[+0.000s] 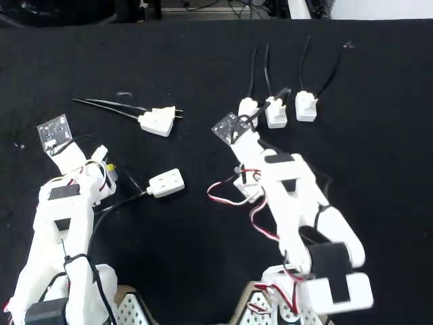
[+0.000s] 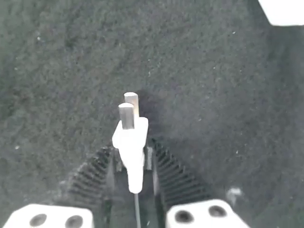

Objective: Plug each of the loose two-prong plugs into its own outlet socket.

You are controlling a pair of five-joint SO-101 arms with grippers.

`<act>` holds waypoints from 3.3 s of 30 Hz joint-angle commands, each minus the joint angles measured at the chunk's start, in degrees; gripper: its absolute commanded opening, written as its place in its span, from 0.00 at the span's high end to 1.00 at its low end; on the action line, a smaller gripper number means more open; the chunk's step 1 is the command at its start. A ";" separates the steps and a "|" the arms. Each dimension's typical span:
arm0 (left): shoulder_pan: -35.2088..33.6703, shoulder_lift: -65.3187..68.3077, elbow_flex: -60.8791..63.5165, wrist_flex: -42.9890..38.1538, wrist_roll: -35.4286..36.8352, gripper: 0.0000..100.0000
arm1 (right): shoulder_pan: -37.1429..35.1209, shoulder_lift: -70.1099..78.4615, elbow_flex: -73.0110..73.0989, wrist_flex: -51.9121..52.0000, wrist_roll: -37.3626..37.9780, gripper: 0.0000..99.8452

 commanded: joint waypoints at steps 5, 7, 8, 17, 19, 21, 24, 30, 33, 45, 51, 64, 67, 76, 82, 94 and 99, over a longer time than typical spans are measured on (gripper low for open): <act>0.22 -1.67 -0.66 -0.97 -0.53 0.81 | -11.52 -21.58 10.77 2.29 0.09 0.99; 0.22 -1.76 -0.66 -0.97 -0.53 0.81 | -14.07 -26.59 12.62 5.54 2.02 0.99; 0.22 -1.76 -0.66 -0.97 -0.53 0.81 | -14.77 -28.79 12.97 7.65 3.96 0.99; 0.22 -1.67 -0.66 -0.97 -0.53 0.81 | -15.12 -40.57 16.22 20.13 17.76 0.99; 0.22 -1.67 -0.66 -0.97 -0.53 0.81 | -15.21 -40.57 18.51 18.37 17.76 0.98; 0.22 -1.67 -0.66 -0.97 -0.53 0.81 | -16.44 -40.57 21.05 16.26 17.76 0.98; 0.22 -1.58 -0.66 -0.97 -0.53 0.81 | -18.46 -40.57 23.78 14.42 17.67 0.92; 0.22 -1.58 -0.57 -0.97 -0.53 0.81 | -18.55 -40.92 24.40 9.93 12.75 0.68; 0.22 -1.58 -0.57 -0.97 -0.62 0.81 | -18.55 -40.92 24.40 7.91 10.37 0.67; 0.22 -1.58 -0.66 -0.97 -0.62 0.81 | -11.08 -40.57 25.36 4.92 0.79 0.93; 0.22 -1.58 -0.66 -1.05 -0.62 0.81 | -10.73 -40.57 27.38 5.36 1.05 0.76; 0.22 -1.58 -0.66 -1.05 -0.62 0.81 | -2.20 -40.92 17.27 12.48 -2.55 0.82; 0.22 -1.58 -0.66 -1.05 -0.62 0.81 | -3.25 -40.92 12.26 22.24 -1.41 0.82; 0.22 -1.58 -0.57 -1.05 -0.62 0.81 | -14.07 -40.66 17.80 25.85 8.35 0.82; 0.22 -1.58 -0.57 -0.97 -0.62 0.81 | -13.80 -40.40 22.64 18.73 8.53 0.82; 0.22 -1.58 -0.48 -0.88 -0.62 0.81 | -13.80 -40.40 21.32 16.00 8.53 0.82; 0.22 -1.58 -0.48 -0.88 -0.62 0.81 | -13.80 -40.40 21.67 16.26 8.53 0.82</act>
